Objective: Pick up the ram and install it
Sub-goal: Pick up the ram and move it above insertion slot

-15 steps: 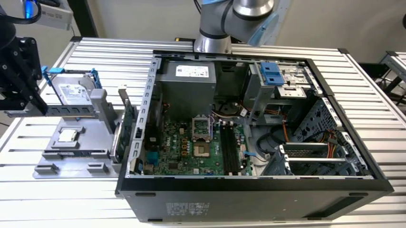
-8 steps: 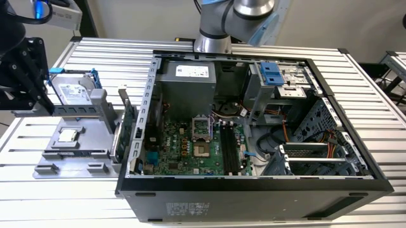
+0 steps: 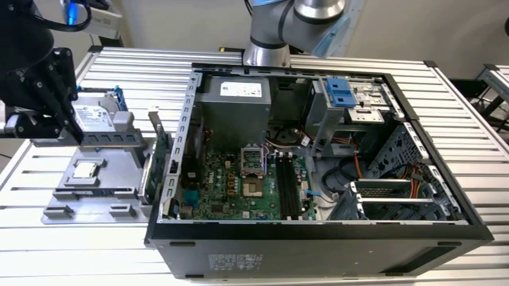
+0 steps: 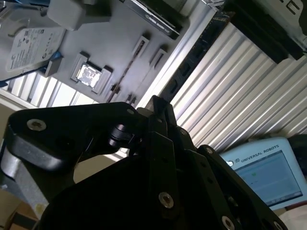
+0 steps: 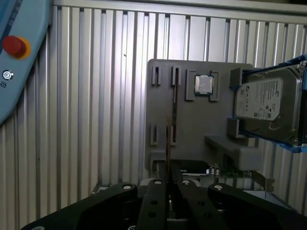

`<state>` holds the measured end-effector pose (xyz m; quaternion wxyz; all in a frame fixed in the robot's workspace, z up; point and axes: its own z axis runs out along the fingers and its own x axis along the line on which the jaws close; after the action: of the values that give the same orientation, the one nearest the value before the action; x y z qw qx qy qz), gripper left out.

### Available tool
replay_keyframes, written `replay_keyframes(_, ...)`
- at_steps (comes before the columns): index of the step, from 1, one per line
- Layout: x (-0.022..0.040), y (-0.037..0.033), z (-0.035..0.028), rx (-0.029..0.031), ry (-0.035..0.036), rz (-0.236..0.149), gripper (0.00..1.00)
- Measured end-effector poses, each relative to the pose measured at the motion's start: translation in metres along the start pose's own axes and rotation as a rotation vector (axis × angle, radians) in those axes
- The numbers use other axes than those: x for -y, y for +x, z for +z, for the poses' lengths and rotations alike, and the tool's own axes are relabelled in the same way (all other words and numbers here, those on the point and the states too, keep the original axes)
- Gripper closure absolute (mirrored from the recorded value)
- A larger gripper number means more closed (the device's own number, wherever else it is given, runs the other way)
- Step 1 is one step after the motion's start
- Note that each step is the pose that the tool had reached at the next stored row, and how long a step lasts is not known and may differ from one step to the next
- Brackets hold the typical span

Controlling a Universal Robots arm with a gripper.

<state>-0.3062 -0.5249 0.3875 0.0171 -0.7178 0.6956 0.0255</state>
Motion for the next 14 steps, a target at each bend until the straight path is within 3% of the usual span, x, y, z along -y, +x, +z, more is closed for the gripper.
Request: replay_keyframes(14, 0.0341, 0.0010, -0.0004, 0.0002, -0.0037, 0.000, 1.00)
